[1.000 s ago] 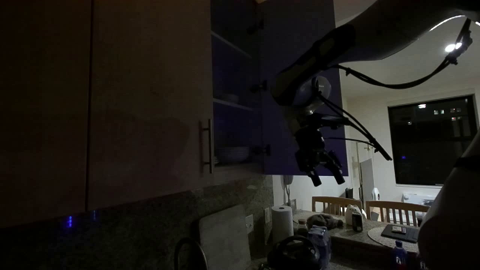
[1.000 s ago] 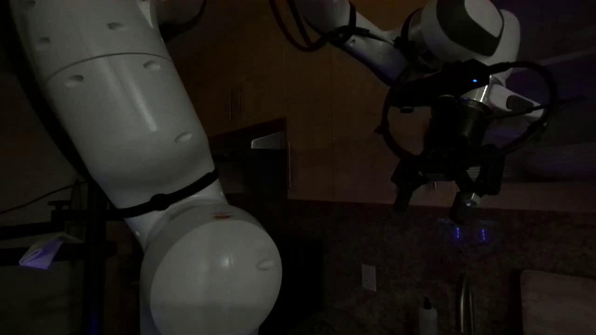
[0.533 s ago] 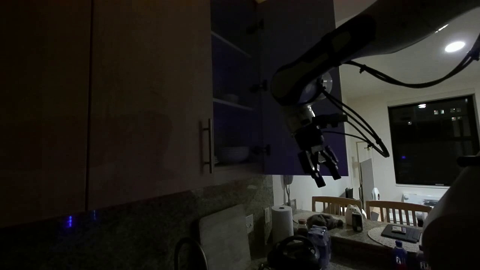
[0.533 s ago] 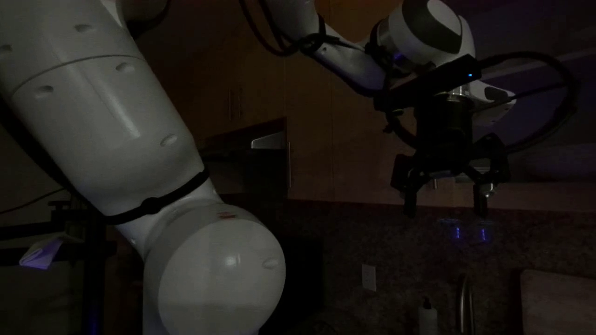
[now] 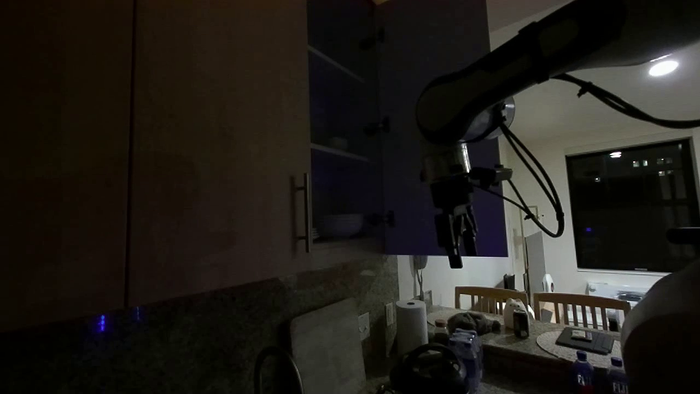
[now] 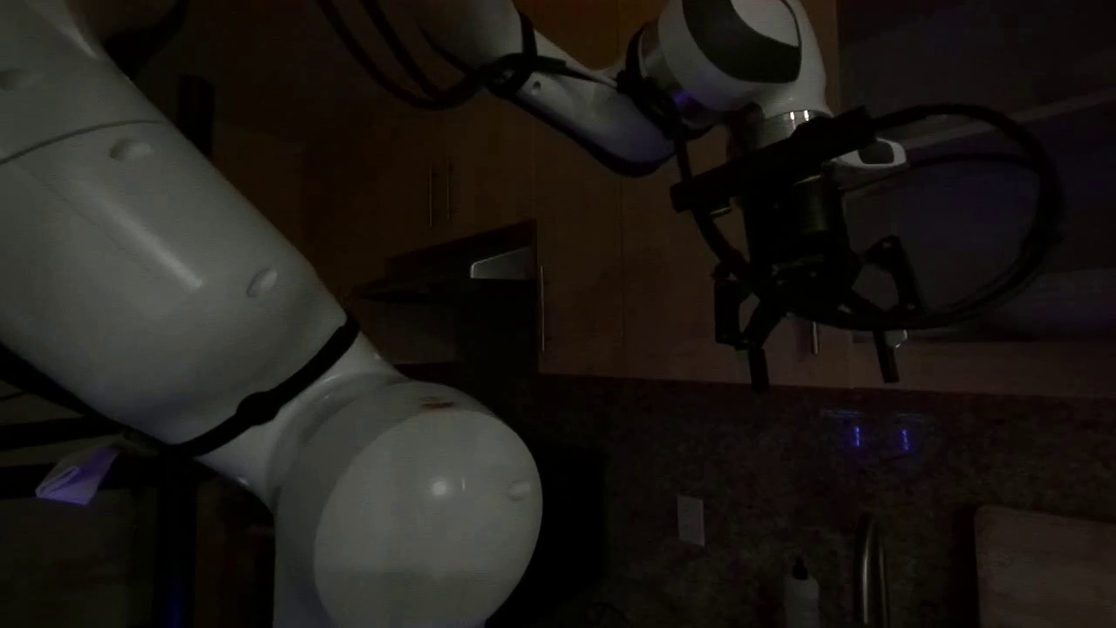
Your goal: Open the third cabinet door from the right
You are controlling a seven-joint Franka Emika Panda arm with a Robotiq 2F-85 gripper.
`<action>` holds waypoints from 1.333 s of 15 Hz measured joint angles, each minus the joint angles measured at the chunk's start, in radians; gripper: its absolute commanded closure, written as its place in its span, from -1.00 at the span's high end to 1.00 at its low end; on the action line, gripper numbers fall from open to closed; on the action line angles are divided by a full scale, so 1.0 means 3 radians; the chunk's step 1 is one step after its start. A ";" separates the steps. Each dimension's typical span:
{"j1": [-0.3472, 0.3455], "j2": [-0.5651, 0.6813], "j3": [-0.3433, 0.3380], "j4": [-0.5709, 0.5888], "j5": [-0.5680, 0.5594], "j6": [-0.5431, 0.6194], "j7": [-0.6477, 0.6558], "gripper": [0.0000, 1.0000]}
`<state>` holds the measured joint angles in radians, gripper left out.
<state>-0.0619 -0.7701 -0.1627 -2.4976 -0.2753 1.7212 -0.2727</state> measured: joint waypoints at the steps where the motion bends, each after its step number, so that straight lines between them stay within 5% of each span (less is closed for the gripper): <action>1: 0.0031 -0.0097 -0.0019 -0.0067 0.0000 0.0101 -0.0062 1.00; 6: 0.0175 -0.0410 -0.0160 -0.0252 0.0022 0.0351 -0.0259 1.00; 20: 0.0182 -0.0431 -0.0165 -0.0268 0.0022 0.0358 -0.0259 1.00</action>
<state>-0.0074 -0.8994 -0.2121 -2.5781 -0.2688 1.8285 -0.3505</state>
